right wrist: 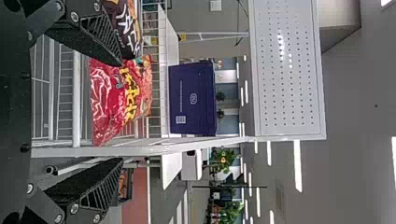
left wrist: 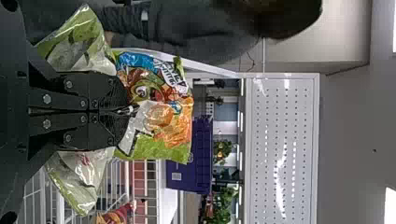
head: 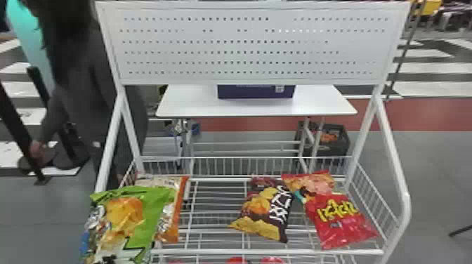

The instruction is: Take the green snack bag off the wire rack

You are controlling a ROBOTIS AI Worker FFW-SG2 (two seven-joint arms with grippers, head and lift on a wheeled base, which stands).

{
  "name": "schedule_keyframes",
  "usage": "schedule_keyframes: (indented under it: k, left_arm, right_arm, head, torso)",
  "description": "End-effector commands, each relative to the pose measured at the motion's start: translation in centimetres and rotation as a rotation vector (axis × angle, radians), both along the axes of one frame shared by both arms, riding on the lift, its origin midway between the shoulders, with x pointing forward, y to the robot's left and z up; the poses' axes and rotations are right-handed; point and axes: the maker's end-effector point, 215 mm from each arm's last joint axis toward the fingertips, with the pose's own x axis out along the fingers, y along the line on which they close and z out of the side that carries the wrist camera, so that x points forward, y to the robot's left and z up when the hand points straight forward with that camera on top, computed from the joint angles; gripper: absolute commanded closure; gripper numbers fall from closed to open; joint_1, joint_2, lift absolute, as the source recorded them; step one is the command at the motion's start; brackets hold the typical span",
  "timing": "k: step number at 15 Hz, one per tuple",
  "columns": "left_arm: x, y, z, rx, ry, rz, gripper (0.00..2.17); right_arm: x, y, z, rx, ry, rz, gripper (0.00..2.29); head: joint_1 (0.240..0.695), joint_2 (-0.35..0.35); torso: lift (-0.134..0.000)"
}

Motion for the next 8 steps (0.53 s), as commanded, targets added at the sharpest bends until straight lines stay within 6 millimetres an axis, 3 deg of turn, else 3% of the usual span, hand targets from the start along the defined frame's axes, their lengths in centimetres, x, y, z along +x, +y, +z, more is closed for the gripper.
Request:
schedule_keyframes:
  k: [1,8]
  left_arm:
    - [0.03,0.06,-0.07,0.001,0.001,0.002,1.61]
    - [-0.02,0.03,-0.03,0.0,-0.001,0.0,1.61]
  right_arm:
    - [-0.01,0.03,0.0,0.001,0.0,0.0,0.17]
    - [0.0,-0.06,0.12,0.0,-0.004,-0.001,0.17]
  head:
    - [0.499,0.0]
    - [0.499,0.0]
  torso:
    - [0.0]
    - [0.0]
